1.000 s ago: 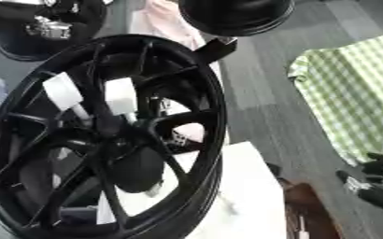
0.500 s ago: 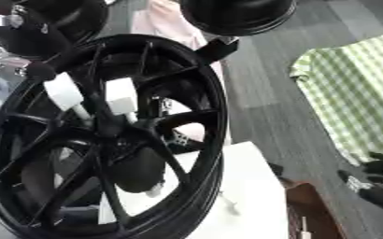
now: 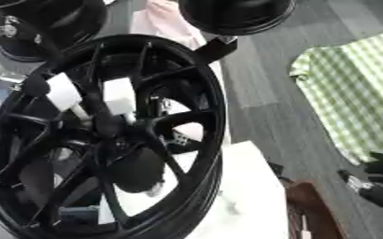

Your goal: Pull the pin out of the wheel hub.

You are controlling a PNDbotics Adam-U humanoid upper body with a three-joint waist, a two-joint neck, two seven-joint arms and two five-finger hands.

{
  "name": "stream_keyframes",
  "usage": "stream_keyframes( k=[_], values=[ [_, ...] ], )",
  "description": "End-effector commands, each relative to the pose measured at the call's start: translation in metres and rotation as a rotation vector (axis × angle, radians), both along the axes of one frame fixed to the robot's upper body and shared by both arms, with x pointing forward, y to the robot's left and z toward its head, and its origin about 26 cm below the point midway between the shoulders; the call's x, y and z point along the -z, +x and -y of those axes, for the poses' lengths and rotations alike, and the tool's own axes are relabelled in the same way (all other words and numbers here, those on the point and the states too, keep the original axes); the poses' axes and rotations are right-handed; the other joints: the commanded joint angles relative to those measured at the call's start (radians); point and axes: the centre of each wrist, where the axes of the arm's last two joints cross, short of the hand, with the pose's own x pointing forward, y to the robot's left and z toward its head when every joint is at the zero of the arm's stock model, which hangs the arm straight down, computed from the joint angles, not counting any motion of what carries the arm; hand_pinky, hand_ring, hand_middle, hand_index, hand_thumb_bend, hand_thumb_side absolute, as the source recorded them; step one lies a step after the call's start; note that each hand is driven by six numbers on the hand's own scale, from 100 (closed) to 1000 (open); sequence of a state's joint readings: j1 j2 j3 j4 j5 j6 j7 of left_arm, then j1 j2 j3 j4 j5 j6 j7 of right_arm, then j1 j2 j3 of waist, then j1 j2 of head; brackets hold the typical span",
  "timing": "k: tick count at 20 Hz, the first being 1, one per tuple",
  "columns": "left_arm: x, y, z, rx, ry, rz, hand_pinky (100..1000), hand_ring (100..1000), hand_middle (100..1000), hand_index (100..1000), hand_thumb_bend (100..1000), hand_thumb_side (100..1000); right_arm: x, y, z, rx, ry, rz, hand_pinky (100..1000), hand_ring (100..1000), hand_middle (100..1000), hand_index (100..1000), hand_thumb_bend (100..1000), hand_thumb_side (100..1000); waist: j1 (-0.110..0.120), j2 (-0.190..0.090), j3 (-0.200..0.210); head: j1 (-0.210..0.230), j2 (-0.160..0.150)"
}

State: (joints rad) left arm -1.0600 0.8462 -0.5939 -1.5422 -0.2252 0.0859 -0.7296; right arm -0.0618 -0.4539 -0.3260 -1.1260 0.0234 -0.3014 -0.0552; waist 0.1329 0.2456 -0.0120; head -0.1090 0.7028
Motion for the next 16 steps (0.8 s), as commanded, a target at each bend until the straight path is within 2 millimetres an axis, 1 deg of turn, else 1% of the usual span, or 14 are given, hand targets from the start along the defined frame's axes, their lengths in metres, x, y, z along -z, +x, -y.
stream_keyframes(
  k=[1,5,10,16],
  values=[
    [-0.009,0.000,-0.009,-0.043,-0.003,0.024,891,821,714,869,644,915,-0.017,0.004,0.010,0.002,-0.037,0.034,657,676,602,787,640,169,-0.007,-0.012,-0.001,0.005,0.005],
    [-0.001,0.007,-0.007,-0.080,0.024,-0.005,891,824,718,860,673,922,-0.017,0.004,0.010,0.001,-0.036,0.035,656,675,601,787,640,169,-0.007,-0.012,-0.002,0.009,0.006],
    [0.004,0.012,-0.005,-0.088,0.049,-0.027,890,823,716,859,675,931,-0.017,0.004,0.010,0.001,-0.035,0.036,656,675,601,787,641,168,-0.007,-0.012,-0.003,0.007,0.007],
    [0.005,0.015,-0.005,-0.090,0.070,-0.034,891,827,721,860,688,931,-0.017,0.005,0.009,0.000,-0.034,0.037,656,675,601,787,642,167,-0.007,-0.012,-0.005,-0.024,-0.005]
  ],
)
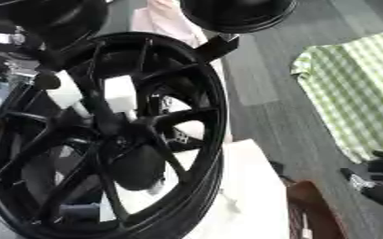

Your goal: Pull the pin out of the wheel hub.

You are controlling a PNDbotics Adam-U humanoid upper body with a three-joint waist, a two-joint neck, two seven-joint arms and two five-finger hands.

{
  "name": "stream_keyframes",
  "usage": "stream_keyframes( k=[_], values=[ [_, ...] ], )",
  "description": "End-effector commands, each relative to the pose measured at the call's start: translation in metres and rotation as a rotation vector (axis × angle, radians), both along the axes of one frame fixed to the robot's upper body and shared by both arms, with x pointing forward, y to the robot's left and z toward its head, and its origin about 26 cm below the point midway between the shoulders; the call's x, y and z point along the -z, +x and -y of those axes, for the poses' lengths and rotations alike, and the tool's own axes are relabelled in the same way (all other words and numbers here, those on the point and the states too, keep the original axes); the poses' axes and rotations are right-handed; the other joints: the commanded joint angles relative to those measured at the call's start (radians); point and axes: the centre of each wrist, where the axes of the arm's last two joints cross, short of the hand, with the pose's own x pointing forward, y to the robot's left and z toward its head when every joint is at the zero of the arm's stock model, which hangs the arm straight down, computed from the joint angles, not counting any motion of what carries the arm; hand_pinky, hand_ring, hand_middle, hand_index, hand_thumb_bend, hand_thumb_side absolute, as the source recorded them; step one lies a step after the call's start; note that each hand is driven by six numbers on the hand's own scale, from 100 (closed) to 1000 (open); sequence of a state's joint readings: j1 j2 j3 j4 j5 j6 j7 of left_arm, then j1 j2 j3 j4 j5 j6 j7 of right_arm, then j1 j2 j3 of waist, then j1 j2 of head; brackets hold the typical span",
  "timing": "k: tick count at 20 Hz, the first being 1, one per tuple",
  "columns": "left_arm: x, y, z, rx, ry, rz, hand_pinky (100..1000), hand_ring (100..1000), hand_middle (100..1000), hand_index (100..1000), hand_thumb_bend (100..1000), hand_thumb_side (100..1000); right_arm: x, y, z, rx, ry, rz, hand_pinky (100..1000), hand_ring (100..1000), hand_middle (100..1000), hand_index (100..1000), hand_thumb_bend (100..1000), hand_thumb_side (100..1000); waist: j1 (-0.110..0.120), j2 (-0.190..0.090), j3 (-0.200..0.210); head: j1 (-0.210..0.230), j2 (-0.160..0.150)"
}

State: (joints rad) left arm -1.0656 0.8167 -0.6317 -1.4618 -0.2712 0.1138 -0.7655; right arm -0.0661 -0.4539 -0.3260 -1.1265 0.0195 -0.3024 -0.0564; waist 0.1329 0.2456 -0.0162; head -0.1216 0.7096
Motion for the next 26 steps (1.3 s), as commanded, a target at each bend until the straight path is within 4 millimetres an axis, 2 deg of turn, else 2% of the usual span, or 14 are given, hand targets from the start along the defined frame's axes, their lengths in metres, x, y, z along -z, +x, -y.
stream_keyframes(
  k=[1,7,16,26],
  values=[
    [-0.012,0.000,-0.004,-0.015,0.017,0.036,892,827,722,860,695,929,-0.016,0.003,0.010,0.000,-0.037,0.030,656,675,601,787,642,167,-0.007,-0.012,-0.001,-0.014,-0.014],
    [-0.009,0.005,-0.008,-0.039,0.034,0.054,883,822,712,849,691,897,-0.017,0.004,0.010,-0.002,-0.036,0.030,656,675,601,787,643,166,-0.007,-0.013,-0.003,-0.026,-0.023],
    [-0.005,0.015,0.003,-0.014,0.036,0.029,795,754,606,795,550,838,-0.017,0.005,0.008,-0.008,-0.033,0.030,655,676,601,787,644,165,-0.009,-0.014,-0.008,-0.042,-0.025],
    [0.001,0.020,0.008,-0.021,0.102,0.000,756,719,574,761,550,788,-0.017,0.006,0.008,-0.011,-0.032,0.030,655,676,601,787,645,162,-0.009,-0.014,-0.010,-0.028,-0.017]
  ],
)
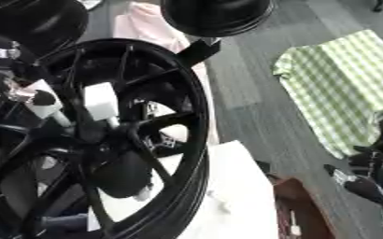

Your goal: Pull the pin out of the wheel hub.

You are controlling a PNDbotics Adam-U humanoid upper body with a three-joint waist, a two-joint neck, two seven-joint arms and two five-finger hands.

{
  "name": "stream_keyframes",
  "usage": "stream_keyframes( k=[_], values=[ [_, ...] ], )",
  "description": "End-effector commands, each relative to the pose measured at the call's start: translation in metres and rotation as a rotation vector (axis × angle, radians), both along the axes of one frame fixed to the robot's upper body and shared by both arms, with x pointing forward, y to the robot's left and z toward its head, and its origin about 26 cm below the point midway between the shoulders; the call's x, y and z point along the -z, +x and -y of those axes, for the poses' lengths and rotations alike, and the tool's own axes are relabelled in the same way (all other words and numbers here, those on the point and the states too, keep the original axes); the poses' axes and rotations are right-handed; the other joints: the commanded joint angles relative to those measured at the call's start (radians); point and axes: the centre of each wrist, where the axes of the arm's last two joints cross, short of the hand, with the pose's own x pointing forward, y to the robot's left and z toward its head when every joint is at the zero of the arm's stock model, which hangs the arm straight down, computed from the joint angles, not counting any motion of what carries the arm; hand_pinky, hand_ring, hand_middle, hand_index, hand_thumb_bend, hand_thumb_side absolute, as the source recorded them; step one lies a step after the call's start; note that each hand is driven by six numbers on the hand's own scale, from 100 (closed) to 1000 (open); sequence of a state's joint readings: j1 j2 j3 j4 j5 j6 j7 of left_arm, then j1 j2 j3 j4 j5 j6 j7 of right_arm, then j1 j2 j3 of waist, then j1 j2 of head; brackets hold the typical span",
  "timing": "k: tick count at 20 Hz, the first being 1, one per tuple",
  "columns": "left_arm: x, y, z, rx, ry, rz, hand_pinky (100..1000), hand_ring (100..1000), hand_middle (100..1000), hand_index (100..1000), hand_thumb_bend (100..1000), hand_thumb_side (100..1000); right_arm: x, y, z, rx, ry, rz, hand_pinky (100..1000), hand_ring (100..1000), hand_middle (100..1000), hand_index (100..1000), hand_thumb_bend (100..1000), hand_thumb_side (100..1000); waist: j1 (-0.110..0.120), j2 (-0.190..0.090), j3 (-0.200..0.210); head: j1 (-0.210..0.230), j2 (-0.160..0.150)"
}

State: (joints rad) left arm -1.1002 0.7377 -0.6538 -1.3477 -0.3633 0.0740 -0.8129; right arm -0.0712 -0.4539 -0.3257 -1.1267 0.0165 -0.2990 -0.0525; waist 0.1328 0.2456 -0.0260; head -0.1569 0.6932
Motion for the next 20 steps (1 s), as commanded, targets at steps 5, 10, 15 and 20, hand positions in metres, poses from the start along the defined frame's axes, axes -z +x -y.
stream_keyframes(
  k=[5,10,15,20],
  values=[
    [-0.008,0.002,-0.006,-0.029,0.030,0.010,730,682,537,728,455,728,-0.016,0.004,0.008,-0.006,-0.036,0.029,655,676,601,787,646,161,-0.010,-0.013,0.001,0.014,-0.001],
    [-0.010,0.001,-0.003,-0.015,-0.001,0.004,705,640,500,689,371,663,-0.015,0.004,0.008,-0.006,-0.036,0.029,655,677,601,787,646,161,-0.010,-0.013,0.001,0.015,-0.001],
    [-0.018,-0.007,0.003,0.032,-0.028,0.029,662,576,449,627,343,568,-0.016,0.004,0.009,-0.006,-0.037,0.027,656,677,602,787,646,161,-0.009,-0.014,0.001,0.015,-0.001],
    [-0.021,-0.013,0.005,0.046,-0.012,0.040,618,504,381,556,350,473,-0.016,0.003,0.009,-0.004,-0.039,0.025,656,678,602,788,647,161,-0.008,-0.015,0.004,0.017,0.000]
  ],
)
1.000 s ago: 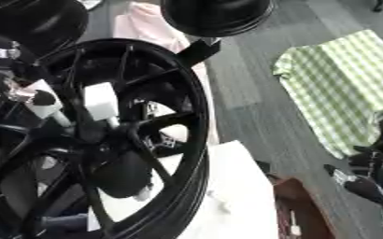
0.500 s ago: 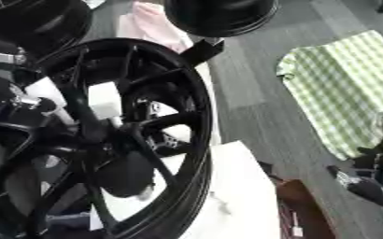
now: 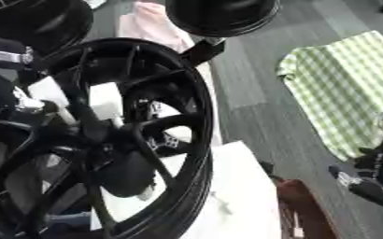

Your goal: Pull the pin out of the wheel hub.

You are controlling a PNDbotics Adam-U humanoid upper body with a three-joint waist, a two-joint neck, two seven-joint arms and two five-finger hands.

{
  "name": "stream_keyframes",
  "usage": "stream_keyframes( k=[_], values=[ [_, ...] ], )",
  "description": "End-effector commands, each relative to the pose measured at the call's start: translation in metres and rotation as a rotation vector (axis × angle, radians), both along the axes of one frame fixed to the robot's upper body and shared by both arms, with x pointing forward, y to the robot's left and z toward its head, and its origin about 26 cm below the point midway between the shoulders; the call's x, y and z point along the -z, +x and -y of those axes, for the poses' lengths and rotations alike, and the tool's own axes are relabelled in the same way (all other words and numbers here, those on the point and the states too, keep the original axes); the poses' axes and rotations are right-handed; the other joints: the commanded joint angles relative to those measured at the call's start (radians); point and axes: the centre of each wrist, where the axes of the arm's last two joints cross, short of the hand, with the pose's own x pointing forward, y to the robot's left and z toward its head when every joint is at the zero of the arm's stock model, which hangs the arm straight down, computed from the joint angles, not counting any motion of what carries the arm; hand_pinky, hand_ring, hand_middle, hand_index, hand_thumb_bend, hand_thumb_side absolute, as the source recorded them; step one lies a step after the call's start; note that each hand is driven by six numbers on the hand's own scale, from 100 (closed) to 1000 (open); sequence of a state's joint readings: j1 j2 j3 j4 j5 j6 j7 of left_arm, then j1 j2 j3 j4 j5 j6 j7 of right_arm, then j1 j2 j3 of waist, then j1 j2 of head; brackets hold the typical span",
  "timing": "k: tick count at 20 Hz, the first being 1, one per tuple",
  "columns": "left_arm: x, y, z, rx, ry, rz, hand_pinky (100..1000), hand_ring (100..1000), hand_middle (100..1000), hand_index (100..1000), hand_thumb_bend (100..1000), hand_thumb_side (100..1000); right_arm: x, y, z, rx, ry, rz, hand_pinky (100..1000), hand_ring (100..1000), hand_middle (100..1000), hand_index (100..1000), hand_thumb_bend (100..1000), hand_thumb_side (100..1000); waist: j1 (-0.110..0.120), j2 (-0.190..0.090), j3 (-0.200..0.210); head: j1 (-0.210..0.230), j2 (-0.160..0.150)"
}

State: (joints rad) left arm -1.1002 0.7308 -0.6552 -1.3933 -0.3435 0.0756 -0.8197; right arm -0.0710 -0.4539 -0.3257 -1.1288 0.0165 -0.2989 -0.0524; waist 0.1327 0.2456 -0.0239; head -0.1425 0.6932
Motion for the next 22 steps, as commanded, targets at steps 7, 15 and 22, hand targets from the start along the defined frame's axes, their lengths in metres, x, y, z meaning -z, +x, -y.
stream_keyframes(
  k=[7,15,22],
  values=[
    [-0.018,-0.007,-0.007,-0.015,0.015,0.028,555,467,323,495,266,277,-0.015,0.002,0.010,-0.002,-0.038,0.023,656,678,602,788,647,161,-0.009,-0.016,0.003,0.005,0.000],
    [-0.024,-0.012,-0.009,-0.017,-0.047,0.040,540,449,272,442,176,282,-0.015,0.002,0.010,-0.002,-0.039,0.022,656,679,602,788,647,161,-0.009,-0.017,0.005,0.007,0.001],
    [-0.062,-0.040,-0.025,0.031,-0.216,0.214,521,422,224,403,100,263,-0.015,0.001,0.012,0.004,-0.040,0.022,656,679,602,788,648,160,-0.009,-0.017,0.012,0.006,0.001]
  ],
)
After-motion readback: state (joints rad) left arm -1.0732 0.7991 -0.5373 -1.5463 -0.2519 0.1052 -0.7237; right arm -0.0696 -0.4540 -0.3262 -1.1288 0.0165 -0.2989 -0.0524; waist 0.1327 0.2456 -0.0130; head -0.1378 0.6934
